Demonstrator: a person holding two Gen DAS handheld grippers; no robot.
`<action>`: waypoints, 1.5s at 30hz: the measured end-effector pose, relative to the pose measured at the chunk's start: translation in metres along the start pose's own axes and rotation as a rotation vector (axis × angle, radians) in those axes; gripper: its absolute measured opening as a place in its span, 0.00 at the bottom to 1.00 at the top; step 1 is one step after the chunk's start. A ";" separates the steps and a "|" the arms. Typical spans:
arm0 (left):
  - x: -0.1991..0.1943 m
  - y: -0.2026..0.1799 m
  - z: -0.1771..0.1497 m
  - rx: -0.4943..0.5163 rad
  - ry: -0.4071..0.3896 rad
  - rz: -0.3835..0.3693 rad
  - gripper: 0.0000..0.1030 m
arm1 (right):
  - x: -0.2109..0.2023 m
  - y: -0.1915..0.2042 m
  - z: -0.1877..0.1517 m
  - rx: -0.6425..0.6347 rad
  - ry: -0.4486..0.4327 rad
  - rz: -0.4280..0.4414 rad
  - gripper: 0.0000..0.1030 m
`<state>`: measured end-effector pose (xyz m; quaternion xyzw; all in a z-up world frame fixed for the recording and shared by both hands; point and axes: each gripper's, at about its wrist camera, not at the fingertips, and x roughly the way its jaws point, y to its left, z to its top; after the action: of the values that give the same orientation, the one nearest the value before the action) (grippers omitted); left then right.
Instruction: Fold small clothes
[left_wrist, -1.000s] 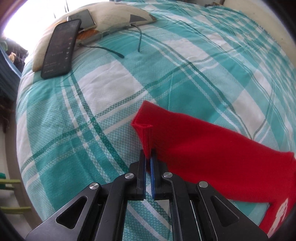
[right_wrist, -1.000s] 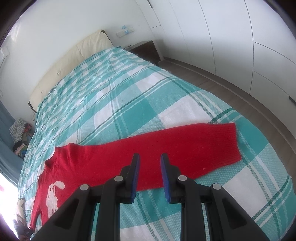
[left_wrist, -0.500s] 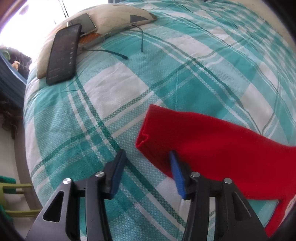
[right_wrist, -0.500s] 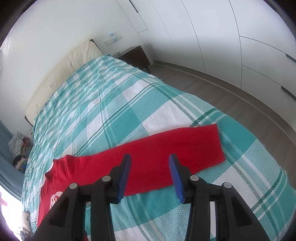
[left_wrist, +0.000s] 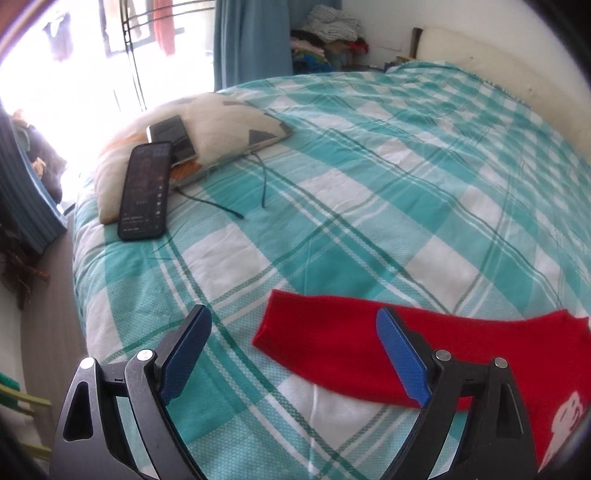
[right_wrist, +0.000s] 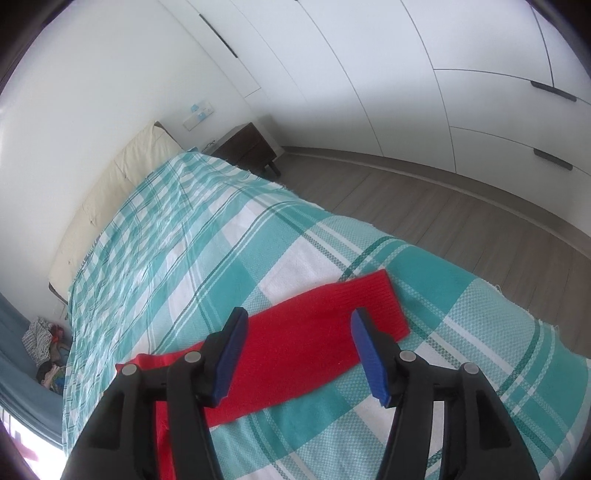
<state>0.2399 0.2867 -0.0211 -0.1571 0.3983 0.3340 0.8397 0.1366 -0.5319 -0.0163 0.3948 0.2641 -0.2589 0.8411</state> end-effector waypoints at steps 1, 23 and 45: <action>-0.006 -0.007 -0.001 0.015 -0.012 -0.033 0.91 | -0.001 -0.004 0.001 0.019 0.000 0.005 0.56; -0.015 -0.065 -0.013 0.096 0.030 -0.250 0.96 | 0.004 0.000 -0.012 0.037 0.067 0.065 0.57; -0.016 -0.058 -0.019 0.113 -0.021 -0.228 0.99 | 0.006 0.005 -0.022 0.028 0.092 0.080 0.57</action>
<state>0.2614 0.2268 -0.0208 -0.1506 0.3873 0.2149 0.8838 0.1389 -0.5134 -0.0296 0.4283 0.2828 -0.2103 0.8321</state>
